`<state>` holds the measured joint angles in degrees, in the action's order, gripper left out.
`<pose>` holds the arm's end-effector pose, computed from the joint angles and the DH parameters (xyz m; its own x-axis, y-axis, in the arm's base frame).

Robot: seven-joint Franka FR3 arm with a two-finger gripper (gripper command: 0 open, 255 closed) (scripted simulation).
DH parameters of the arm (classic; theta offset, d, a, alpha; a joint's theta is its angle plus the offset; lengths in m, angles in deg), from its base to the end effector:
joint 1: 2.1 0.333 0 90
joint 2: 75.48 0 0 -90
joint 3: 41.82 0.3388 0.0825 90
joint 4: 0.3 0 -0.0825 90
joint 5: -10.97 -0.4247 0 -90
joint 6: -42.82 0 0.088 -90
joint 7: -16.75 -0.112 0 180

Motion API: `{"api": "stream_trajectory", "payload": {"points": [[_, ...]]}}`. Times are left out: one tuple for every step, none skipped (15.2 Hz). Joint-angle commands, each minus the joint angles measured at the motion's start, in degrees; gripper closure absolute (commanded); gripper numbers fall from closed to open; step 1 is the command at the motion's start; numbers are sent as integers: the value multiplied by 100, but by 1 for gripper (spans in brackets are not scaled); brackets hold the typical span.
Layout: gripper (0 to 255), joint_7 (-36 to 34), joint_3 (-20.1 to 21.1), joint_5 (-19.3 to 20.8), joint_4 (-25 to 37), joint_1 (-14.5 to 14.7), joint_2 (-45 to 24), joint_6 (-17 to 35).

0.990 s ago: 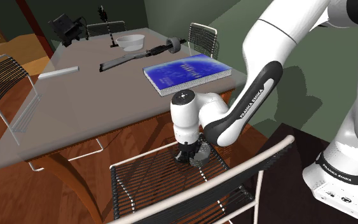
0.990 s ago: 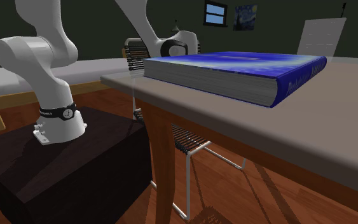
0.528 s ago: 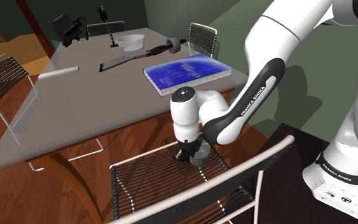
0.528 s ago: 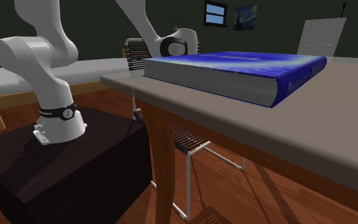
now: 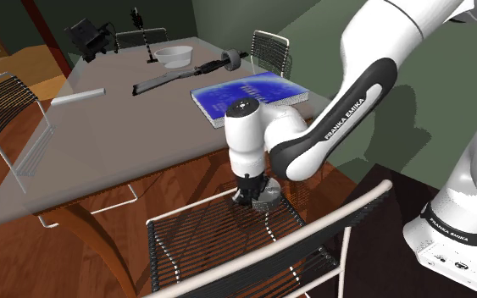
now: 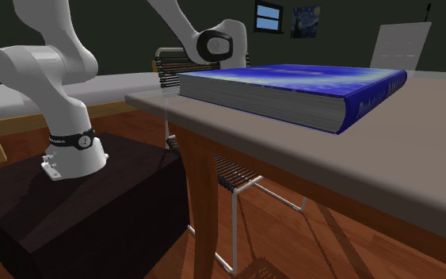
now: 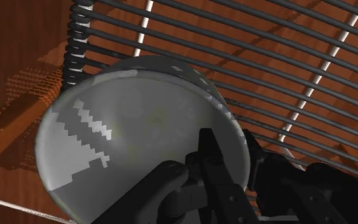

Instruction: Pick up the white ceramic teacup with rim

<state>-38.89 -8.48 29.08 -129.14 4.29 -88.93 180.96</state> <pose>0.4368 0.3619 0.2615 0.9977 -0.0482 0.0468 -0.0512 -0.9965 0.0664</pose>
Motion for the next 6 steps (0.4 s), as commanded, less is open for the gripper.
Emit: {"api": "stream_trajectory", "payload": {"points": [[255,105,62,-150,-1,-43,152,-116],[255,155,86,-217,11,-61,218,-177],[255,205,108,-283,24,-77,283,-239],[255,254,129,-348,39,-93,347,-301],[255,261,131,-358,41,-94,357,-311],[255,262,131,-359,41,-94,357,-311]]}}
